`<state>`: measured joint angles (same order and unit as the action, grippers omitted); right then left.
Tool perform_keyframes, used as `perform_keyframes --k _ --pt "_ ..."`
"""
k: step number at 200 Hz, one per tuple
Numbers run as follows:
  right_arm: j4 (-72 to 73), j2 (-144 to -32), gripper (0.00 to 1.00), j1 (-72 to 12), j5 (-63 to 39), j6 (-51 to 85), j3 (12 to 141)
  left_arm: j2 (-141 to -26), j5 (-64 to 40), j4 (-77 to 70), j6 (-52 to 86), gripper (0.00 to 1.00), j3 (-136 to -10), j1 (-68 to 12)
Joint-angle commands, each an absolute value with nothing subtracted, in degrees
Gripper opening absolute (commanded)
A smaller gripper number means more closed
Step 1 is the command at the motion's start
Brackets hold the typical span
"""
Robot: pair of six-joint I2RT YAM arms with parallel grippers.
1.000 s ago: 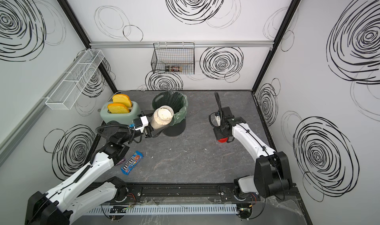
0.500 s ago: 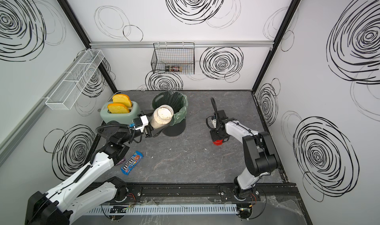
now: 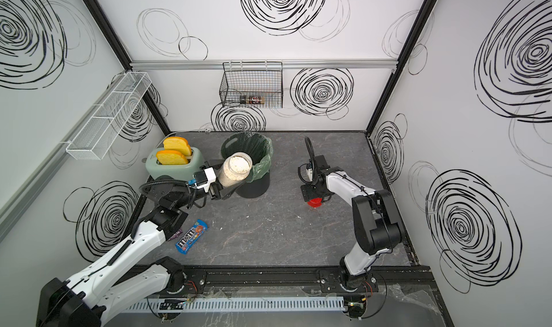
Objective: Empty expired oatmeal from jars
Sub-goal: Place the lid at the center of the board, then pour the expired oatmeal into the trash bin.
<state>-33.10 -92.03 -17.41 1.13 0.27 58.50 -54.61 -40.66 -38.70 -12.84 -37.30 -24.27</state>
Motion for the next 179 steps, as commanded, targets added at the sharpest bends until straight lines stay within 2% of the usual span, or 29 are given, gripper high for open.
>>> perform_keyframes --k 1,41,67,101,136,179 --pt "-40.02 -87.76 0.9 -18.44 5.03 1.74 63.53 -53.53 -40.47 -42.77 -12.51 0.0 -38.85 -24.45" --pt "-54.96 -81.1 0.89 -21.48 7.43 5.55 84.83 -54.21 -40.3 -43.15 -12.31 0.0 -38.85 -24.96" --pt "-62.05 -80.51 0.86 -24.47 1.01 14.25 104.5 -54.67 -39.75 -43.68 -12.34 0.0 -38.5 -25.41" --pt "-69.54 -86.75 0.78 -32.3 -6.01 23.69 127.68 -56.03 -39.4 -44.64 -12.26 0.0 -38.28 -25.64" --pt "-66.86 -88.24 0.68 -40.52 -6.41 29.79 130.26 -58.84 -39.42 -46.54 -12.66 0.0 -38.63 -25.98" --pt "-65.47 -89.26 0.61 -44.92 -4.08 31.73 128.15 -61.93 -39.12 -47.22 -13.84 0.0 -40.3 -27.67"
